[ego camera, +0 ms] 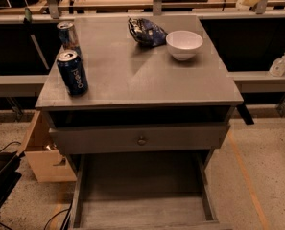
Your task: Place blue chip bag into middle drawer
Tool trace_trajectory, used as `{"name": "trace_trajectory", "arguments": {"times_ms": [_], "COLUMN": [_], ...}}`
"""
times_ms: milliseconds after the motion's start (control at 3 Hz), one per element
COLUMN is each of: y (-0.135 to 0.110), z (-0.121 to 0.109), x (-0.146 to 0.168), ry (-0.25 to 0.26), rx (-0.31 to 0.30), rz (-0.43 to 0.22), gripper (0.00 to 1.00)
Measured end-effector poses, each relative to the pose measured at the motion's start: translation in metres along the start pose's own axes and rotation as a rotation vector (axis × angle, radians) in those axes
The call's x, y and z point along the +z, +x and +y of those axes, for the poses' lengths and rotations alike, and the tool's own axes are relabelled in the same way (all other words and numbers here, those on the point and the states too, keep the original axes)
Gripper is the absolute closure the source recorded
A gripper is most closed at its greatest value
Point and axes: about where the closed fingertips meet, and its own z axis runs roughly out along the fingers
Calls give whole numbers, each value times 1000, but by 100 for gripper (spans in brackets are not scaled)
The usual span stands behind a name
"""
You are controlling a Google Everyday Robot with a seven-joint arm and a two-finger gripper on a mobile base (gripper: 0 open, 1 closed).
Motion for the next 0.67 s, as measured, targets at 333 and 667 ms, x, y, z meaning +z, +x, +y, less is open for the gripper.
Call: {"name": "trace_trajectory", "arguments": {"times_ms": [333, 667], "y": [-26, -43], "z": [2, 5], "x": [37, 98], "ry": [6, 12], "rx": [21, 67], "rz": [-84, -168], "gripper": [0, 0]}}
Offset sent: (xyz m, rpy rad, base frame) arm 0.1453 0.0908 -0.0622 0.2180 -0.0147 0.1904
